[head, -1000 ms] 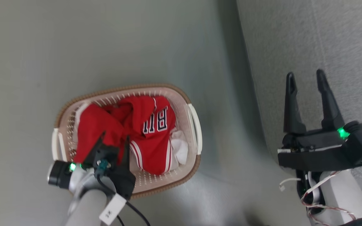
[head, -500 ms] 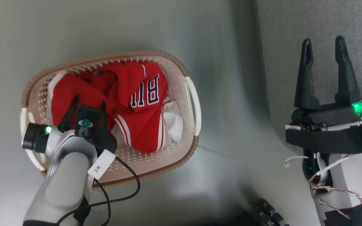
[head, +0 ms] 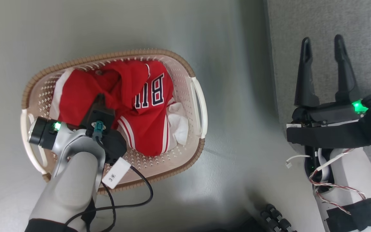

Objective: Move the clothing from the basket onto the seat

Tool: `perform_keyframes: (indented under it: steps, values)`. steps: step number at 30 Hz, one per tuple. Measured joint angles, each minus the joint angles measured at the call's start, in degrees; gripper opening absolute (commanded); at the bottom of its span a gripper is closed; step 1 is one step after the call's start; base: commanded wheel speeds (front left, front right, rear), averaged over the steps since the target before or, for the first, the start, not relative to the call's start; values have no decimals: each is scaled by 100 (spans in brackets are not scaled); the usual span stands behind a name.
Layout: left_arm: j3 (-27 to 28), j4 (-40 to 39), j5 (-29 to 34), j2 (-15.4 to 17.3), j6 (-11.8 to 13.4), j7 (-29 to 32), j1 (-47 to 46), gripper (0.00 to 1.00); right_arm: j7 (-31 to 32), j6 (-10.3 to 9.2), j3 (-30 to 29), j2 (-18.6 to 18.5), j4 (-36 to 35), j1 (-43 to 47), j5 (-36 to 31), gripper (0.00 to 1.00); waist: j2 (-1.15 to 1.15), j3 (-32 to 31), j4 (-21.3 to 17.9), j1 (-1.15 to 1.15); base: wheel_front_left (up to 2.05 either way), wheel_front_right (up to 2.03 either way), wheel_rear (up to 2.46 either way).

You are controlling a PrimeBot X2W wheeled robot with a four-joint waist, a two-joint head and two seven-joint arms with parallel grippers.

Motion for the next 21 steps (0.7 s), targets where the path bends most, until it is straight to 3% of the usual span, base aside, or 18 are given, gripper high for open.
perform_keyframes:
  steps: [10, 21]
  values:
    - [-55, -221, -248, -172, -62, -438, 60, 0, 2, 188, 73, 20, 667, -5, 0, 100, -1, -658, 92, -1, 0, 0, 0]
    - [-230, -946, -623, -259, -584, -513, 66, 0, 2, 478, 221, 21, 1336, 3, -43, 100, -1, -1520, 343, -1, 0, 0, 0]
